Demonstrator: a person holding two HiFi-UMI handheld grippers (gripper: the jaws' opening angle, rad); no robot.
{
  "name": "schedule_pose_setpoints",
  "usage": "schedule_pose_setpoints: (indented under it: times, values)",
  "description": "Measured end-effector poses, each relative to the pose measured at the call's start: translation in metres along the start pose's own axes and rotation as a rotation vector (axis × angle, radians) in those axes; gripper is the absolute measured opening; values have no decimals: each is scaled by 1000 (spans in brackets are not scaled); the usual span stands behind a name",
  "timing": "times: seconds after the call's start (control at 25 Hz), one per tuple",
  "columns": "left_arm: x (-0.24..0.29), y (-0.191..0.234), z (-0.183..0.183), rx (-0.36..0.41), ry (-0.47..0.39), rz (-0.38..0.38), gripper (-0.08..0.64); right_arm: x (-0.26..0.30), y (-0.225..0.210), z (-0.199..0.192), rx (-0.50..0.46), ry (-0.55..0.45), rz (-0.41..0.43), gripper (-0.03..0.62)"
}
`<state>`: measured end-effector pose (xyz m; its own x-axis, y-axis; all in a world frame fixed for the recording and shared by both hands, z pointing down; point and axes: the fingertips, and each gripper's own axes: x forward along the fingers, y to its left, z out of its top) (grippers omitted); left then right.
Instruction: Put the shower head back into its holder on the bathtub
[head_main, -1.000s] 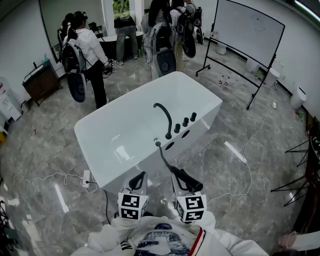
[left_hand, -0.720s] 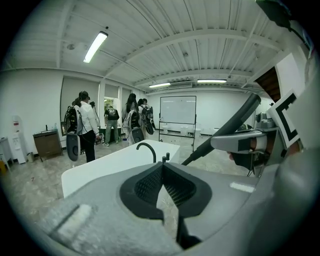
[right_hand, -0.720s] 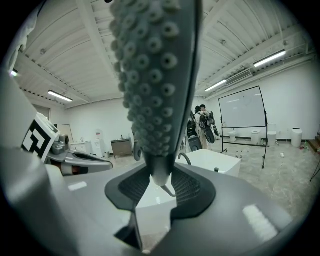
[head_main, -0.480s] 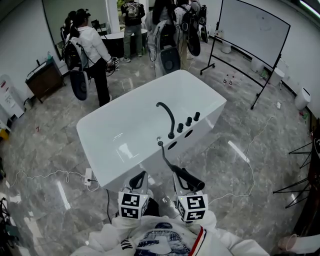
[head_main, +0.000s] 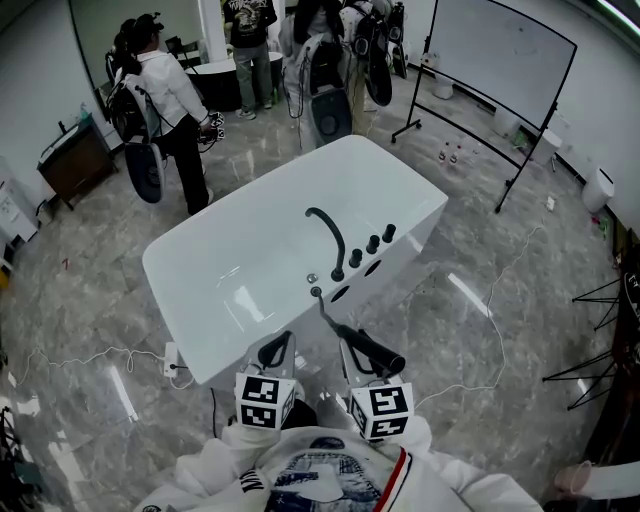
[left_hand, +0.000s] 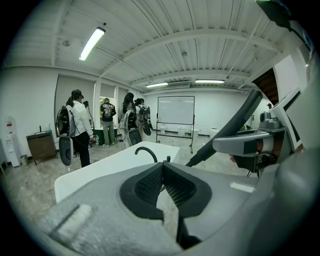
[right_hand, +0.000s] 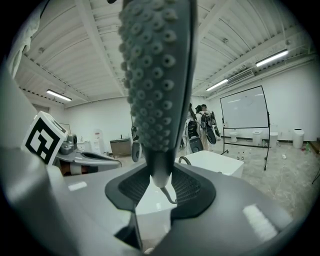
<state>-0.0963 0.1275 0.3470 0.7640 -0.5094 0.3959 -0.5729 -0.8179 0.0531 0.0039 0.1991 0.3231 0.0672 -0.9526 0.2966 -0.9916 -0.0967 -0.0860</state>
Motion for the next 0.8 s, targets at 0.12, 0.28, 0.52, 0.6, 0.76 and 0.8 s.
schedule_pose_setpoints:
  times: [0.12, 0.28, 0.52, 0.6, 0.76, 0.8]
  values:
    - [12, 11, 4, -3, 11, -6, 6, 13, -2, 3, 5, 9, -7, 137]
    - [28, 23, 9, -2, 20, -21, 6, 30, -6, 6, 10, 16, -22, 137]
    - [52, 38, 13, 1, 33, -47, 6, 55, -14, 7, 26, 32, -46, 137]
    - [57, 42, 14, -2, 38, -54, 6, 61, -15, 7, 30, 38, -53, 137]
    - [69, 50, 16, -5, 47, -71, 6, 74, -19, 8, 35, 53, -67, 137]
    - [72, 53, 17, -6, 49, -75, 6, 78, -20, 8, 38, 58, -71, 137]
